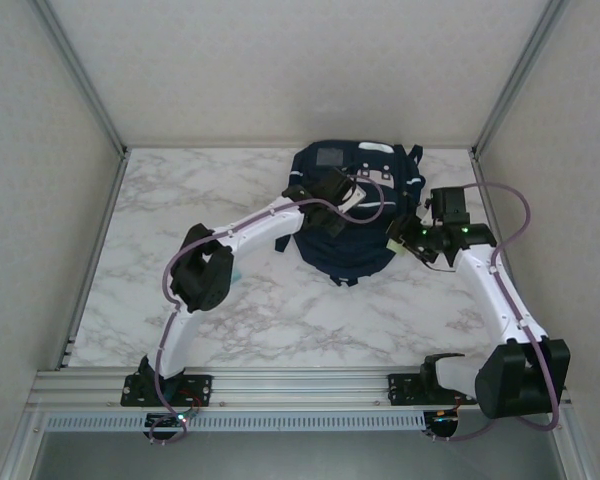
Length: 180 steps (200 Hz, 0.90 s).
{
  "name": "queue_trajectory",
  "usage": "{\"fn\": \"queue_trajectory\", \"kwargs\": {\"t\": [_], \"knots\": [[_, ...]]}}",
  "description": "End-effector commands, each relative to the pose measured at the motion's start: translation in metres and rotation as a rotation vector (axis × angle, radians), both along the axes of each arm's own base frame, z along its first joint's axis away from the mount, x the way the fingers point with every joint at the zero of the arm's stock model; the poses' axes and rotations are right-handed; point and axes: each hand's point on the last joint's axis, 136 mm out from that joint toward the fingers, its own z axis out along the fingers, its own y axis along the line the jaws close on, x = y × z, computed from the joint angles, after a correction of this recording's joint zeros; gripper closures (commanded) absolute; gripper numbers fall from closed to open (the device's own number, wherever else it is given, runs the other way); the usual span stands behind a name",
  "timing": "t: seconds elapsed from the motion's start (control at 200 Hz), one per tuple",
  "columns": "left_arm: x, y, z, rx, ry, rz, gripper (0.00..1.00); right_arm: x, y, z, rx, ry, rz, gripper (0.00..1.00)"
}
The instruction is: Pack books, pencil case, and school supplies into a backpack
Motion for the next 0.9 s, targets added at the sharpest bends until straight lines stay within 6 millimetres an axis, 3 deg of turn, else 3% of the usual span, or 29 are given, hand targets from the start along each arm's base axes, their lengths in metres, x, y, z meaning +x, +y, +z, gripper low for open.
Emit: {"fn": "queue_trajectory", "kwargs": {"t": [0.0, 0.34, 0.571, 0.671, 0.716, 0.771, 0.896], "knots": [[0.006, -0.004, 0.062, -0.136, -0.002, 0.055, 1.0, 0.014, 0.013, 0.007, 0.126, -0.052, -0.038, 0.49], [-0.007, -0.019, 0.109, -0.22, 0.121, 0.022, 1.0, 0.073, 0.04, 0.017, 0.376, -0.145, -0.207, 0.49], [-0.01, -0.025, 0.113, -0.262, 0.15, 0.022, 1.0, 0.108, 0.066, 0.011, 0.455, -0.134, -0.267, 0.48], [-0.01, -0.029, 0.119, -0.296, 0.158, 0.033, 1.0, 0.12, 0.08, 0.006, 0.464, -0.13, -0.278, 0.36], [-0.007, -0.029, 0.122, -0.309, 0.156, 0.043, 1.0, 0.126, 0.086, 0.007, 0.472, -0.133, -0.272, 0.17], [-0.005, -0.029, 0.126, -0.32, 0.149, 0.053, 1.0, 0.13, 0.092, 0.009, 0.48, -0.137, -0.26, 0.03], [-0.001, -0.026, 0.128, -0.327, 0.144, 0.078, 1.0, 0.126, 0.088, 0.013, 0.457, -0.153, -0.257, 0.01]]}}
